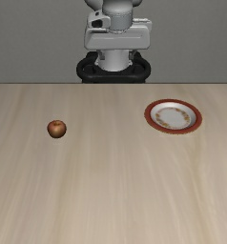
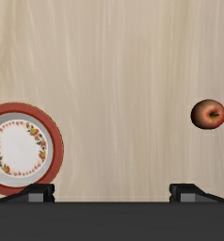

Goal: Pick the apple on the table and place it on the plate

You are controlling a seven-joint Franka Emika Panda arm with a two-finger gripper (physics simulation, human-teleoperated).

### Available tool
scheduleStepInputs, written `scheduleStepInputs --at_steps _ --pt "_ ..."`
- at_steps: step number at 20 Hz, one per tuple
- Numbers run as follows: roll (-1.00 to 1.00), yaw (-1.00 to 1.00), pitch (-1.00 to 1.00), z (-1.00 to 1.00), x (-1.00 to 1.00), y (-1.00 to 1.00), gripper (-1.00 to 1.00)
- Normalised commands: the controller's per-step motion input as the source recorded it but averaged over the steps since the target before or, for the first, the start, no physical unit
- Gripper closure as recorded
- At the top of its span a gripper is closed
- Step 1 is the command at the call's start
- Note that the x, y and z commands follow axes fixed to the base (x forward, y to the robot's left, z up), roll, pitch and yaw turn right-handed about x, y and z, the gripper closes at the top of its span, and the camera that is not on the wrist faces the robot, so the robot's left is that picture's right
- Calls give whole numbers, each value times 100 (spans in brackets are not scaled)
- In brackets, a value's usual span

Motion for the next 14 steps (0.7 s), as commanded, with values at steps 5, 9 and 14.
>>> scheduleStepInputs --at_steps 5,9,14 --pt "0 0 0 0 0 -100 -100" --pt "0 0 0 0 0 -100 -100" --pt "0 0 0 0 0 -100 -100"
